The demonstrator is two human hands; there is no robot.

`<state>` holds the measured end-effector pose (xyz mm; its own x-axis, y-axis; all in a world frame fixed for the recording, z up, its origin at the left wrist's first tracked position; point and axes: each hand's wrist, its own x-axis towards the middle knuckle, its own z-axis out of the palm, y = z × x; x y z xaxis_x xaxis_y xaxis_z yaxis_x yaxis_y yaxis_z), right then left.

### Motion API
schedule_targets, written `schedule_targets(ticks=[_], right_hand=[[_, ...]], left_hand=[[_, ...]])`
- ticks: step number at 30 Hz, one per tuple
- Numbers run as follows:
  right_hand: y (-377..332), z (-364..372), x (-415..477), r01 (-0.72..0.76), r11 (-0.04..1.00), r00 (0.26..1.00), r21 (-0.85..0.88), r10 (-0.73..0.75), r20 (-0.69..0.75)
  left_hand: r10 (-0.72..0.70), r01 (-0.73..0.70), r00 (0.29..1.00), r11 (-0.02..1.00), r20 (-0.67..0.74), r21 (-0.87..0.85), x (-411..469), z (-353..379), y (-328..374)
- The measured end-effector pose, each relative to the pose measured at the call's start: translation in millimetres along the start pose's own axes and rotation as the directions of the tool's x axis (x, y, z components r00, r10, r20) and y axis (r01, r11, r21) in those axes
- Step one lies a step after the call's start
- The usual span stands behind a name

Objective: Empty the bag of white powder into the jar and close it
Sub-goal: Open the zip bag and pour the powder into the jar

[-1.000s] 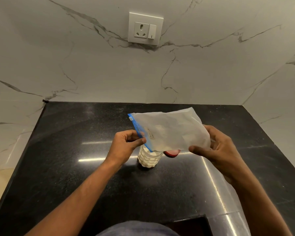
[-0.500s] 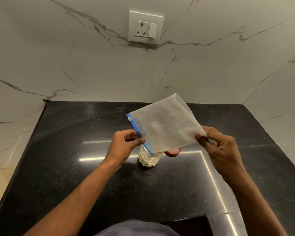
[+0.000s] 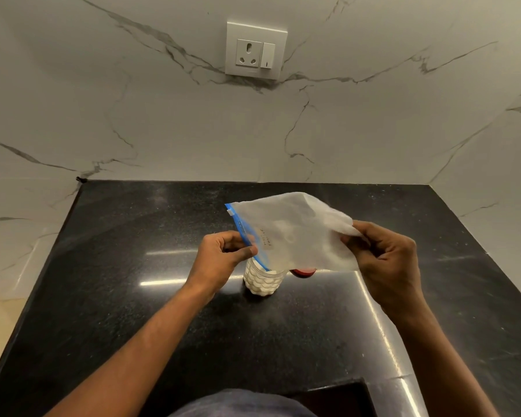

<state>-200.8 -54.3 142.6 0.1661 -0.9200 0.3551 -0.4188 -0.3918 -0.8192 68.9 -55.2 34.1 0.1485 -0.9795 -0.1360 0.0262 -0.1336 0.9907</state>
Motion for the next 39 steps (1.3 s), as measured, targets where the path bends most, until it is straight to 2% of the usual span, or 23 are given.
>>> schedule_targets(ticks=[4,6,11,14,16,20,24,29,34,36,39], right_hand=[[-2.9,1.0,3.0,0.004,0.999,0.999,0.051,-0.001,-0.049],[-8.1,4.5,8.3,0.003,1.000,0.998,0.009,-0.002,-0.055],[-12.9,10.3,17.6,0.002,1.000,0.999,-0.021,-0.001,0.051],[-14.0,4.5,18.0,-0.033,0.999,0.999,0.029,0.033,-0.015],[-17.2,4.6,18.8,-0.016,1.000,0.998,-0.018,0.015,-0.054],[-21.5,3.5,19.4,-0.085,0.989,0.992,-0.119,0.095,0.078],[-13.3,-11.8,13.7,-0.231,0.922,0.905,-0.309,0.320,0.278],[-6.4,-22.4,2.0,-0.222,0.953,0.958,-0.207,0.252,0.134],[-13.5,-21.1,2.4,-0.119,0.953,0.971,-0.277,0.170,0.167],[-16.9,-19.0,2.4,-0.138,0.969,0.968,-0.204,0.176,0.181],[-25.1,-15.5,1.8,-0.132,0.989,0.990,-0.059,0.135,0.042]], left_hand=[[-0.005,0.005,1.000,1.000,0.007,0.003,0.4,-0.2,-1.4],[-0.009,0.009,1.000,1.000,0.014,0.002,0.1,1.1,-1.2],[-0.006,0.006,1.000,1.000,0.020,-0.001,-0.7,1.1,-0.4],[-0.005,0.005,1.000,1.000,0.018,0.008,-1.5,0.3,-0.8],[-0.003,0.003,1.000,1.000,0.024,0.014,-1.4,1.3,-0.4],[-0.009,0.009,1.000,1.000,0.016,0.007,0.1,0.6,-0.6],[-0.015,0.015,1.000,1.000,0.006,0.017,0.5,-0.2,-1.7],[-0.018,0.018,1.000,0.999,0.007,0.028,2.8,0.4,-2.8],[-0.025,0.025,1.000,0.999,0.010,0.021,4.5,0.4,-2.9],[-0.028,0.028,1.000,0.999,0.006,0.022,4.7,0.3,-3.2],[-0.027,0.027,1.000,0.999,0.004,0.039,4.1,0.7,-3.4]])
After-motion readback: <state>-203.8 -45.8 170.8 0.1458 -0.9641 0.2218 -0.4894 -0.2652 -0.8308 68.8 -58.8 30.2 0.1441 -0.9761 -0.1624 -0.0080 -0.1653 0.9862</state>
